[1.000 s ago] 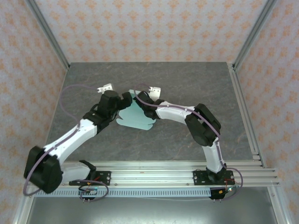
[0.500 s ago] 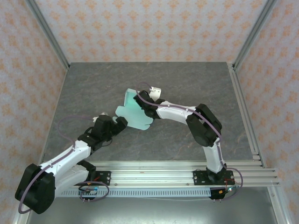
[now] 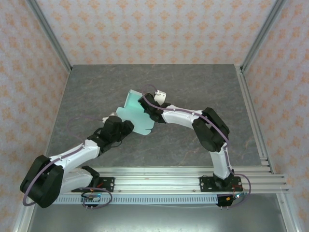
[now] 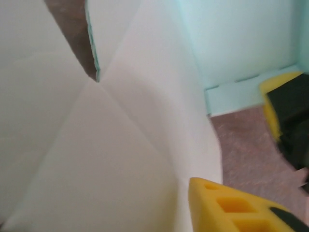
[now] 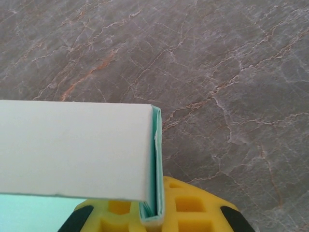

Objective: Fold the paper box

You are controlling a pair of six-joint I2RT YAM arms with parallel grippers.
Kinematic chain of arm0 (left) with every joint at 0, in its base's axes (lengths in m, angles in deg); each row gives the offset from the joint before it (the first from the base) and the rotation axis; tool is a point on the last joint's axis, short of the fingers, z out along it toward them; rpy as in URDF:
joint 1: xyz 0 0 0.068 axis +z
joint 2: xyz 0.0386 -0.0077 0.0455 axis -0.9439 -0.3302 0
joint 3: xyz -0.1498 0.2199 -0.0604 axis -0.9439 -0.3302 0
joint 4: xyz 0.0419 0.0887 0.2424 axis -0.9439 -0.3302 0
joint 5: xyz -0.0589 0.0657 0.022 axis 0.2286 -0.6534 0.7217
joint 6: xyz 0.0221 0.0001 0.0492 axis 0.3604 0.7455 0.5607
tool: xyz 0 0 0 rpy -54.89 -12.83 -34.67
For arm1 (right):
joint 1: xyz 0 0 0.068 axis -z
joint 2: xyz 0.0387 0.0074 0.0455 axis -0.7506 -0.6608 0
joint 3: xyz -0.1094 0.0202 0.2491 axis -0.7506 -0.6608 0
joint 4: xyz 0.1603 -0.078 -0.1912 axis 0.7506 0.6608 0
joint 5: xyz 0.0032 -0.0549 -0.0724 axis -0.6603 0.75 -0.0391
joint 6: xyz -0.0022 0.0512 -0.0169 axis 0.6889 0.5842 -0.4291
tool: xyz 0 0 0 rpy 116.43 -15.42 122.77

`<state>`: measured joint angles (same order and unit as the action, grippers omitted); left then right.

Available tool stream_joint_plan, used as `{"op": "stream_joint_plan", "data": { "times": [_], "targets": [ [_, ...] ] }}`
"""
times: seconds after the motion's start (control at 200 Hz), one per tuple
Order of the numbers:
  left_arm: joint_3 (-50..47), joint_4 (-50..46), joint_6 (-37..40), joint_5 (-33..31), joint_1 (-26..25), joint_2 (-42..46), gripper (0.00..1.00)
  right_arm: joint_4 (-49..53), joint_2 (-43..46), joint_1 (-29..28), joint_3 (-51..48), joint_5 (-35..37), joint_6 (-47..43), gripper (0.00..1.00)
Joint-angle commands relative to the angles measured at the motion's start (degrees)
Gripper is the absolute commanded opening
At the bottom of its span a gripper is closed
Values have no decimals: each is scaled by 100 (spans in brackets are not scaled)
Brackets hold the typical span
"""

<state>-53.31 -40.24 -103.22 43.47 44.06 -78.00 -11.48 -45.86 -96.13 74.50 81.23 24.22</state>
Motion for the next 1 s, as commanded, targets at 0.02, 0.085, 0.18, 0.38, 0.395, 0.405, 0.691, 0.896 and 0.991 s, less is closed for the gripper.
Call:
{"op": "stream_joint_plan", "data": {
  "times": [0.02, 0.085, 0.18, 0.38, 0.395, 0.405, 0.691, 0.896, 0.991],
  "targets": [
    [470, -367, 393, -491, -49, 99, 29, 126, -28, -24, -188, -183, 196, 0],
    [537, -494, 474, -578, -51, 121, 24, 125, -24, -39, -208, -151, 207, 0],
    [551, -528, 496, -632, -58, 61, 15, 73, -28, -63, -227, -138, 200, 0],
    [625, -624, 564, -708, -58, -207, 0, 97, 10, -94, -186, -124, 128, 0],
    [640, -650, 592, -724, -59, -223, 0, 95, 14, -89, -198, -125, 124, 0],
    [657, -664, 605, -734, -55, -227, 0, 96, 18, -93, -199, -121, 122, 0],
    [1190, -1431, 1360, -1053, -53, -343, 0, -48, 229, -103, -422, -219, 6, 31],
    [1784, -2162, 2038, -1196, -57, -499, 0, -355, 663, -147, -728, -551, -231, 69],
    [2198, -2649, 2487, -1321, -59, -612, 0, -391, 1017, -150, -924, -594, -347, 81]
  ]
}}
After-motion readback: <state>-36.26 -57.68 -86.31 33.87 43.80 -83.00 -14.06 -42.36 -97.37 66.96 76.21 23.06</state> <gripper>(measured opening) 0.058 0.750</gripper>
